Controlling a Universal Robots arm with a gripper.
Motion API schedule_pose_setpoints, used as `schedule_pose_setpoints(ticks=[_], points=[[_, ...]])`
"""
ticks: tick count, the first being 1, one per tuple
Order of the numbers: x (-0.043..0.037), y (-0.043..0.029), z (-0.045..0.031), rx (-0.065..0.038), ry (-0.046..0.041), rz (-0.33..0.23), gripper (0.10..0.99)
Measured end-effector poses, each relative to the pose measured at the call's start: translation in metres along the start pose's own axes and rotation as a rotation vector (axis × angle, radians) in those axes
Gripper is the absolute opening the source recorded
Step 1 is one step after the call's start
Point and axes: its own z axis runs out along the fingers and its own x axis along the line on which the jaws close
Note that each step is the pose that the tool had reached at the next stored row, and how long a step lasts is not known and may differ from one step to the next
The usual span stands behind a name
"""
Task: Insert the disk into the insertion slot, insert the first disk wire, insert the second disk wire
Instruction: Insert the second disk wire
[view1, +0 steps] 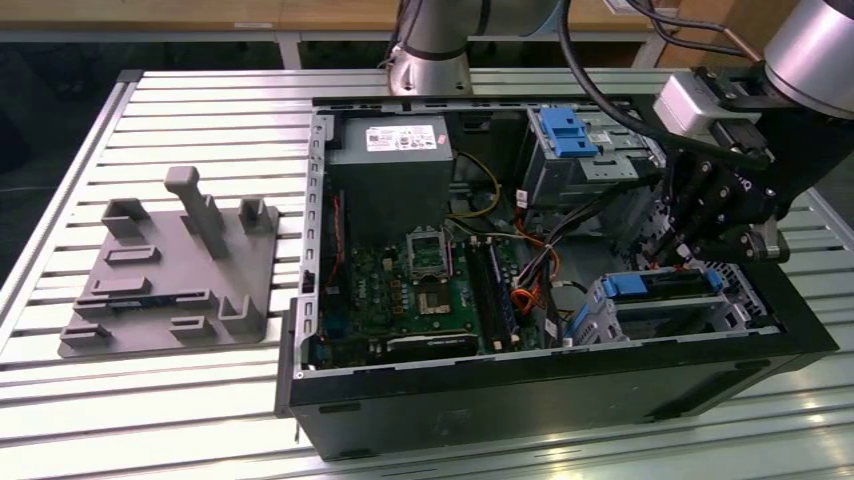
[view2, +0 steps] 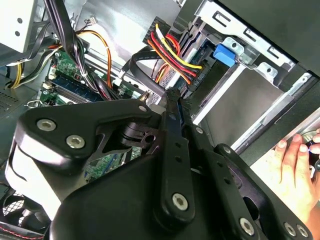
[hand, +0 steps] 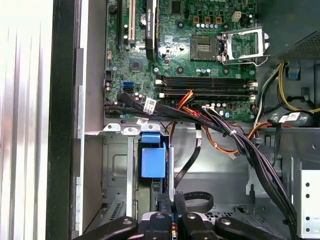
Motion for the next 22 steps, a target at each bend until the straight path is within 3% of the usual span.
schedule_pose_setpoints(ticks=[7,22], points=[[0.0042,-0.0002,0.0000,0.000,-0.0001,0.002,0.149],[0.0054,-0.0014,0.0007,0.000,-0.0002,0.008,0.149]])
